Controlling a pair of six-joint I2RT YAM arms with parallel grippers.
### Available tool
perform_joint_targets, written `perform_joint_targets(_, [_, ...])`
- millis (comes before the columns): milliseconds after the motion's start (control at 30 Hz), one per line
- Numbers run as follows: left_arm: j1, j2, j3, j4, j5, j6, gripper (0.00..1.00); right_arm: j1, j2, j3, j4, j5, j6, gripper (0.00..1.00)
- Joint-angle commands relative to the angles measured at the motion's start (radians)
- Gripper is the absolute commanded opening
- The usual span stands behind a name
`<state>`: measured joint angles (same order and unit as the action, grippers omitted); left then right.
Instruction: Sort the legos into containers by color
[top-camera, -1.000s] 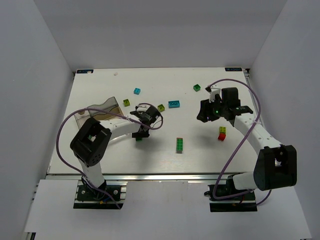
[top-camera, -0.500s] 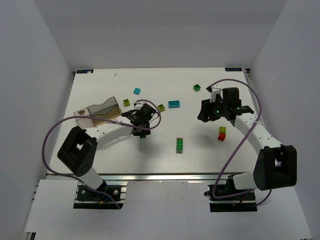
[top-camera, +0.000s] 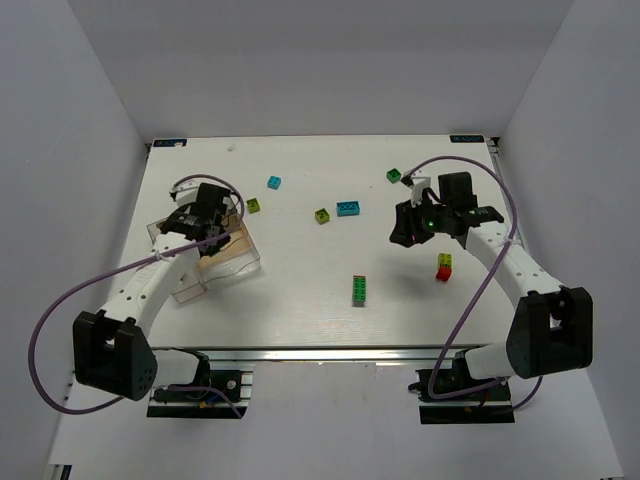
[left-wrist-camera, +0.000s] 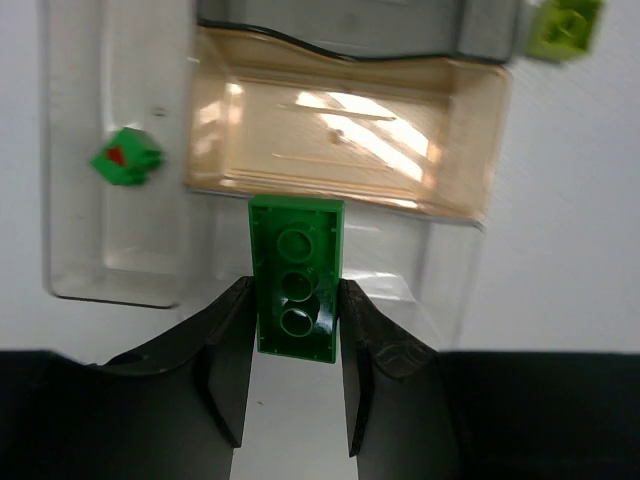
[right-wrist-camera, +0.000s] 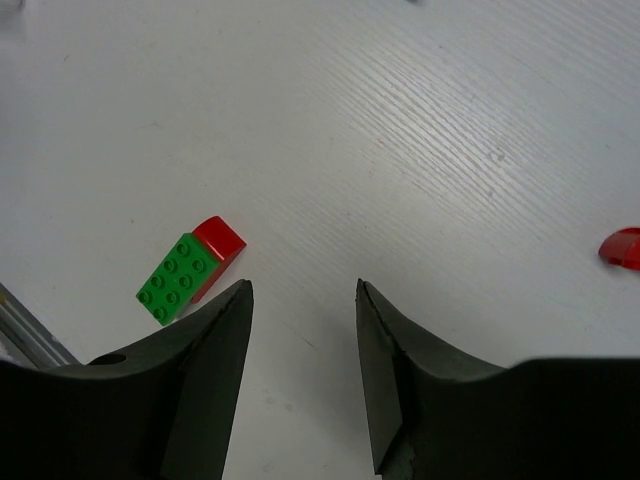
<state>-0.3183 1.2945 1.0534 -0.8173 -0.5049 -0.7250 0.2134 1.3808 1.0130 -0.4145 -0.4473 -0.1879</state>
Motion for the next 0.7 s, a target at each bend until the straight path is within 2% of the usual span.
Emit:
perform_joint_targets(0, [0.083, -0.026, -0.006, -0.071, -0.038, 0.021, 0.05, 0.033, 0.015, 0.062, -0.055, -0.033, -0.087, 0.52])
perform_joint_targets(233, [0.277, 0.032, -0.053, -0.049, -0.027, 0.032, 0.06, 0.099, 0.035, 0.088, -0.081, -0.041, -0.111, 0.54])
perform_joint_targets(433, [0.354, 0.077, -0.059, -0.028, -0.015, 0.030, 0.19, 0.153, 0.087, 0.125, -0.101, -0.054, -0.082, 0.56])
perform_joint_targets(567, [0.380, 0.098, -0.044, -0.016, 0.006, 0.041, 0.40, 0.185, 0.135, 0.142, -0.133, -0.065, -0.042, 0.55])
perform_joint_targets(600, [0.389, 0.101, -0.044, -0.013, 0.012, 0.045, 0.54, 0.207, 0.141, 0.141, -0.133, -0.064, -0.027, 0.55])
perform_joint_targets(667, [0.389, 0.106, -0.043, -0.016, 0.023, 0.044, 0.66, 0.221, 0.165, 0.141, -0.136, -0.059, 0.014, 0.54])
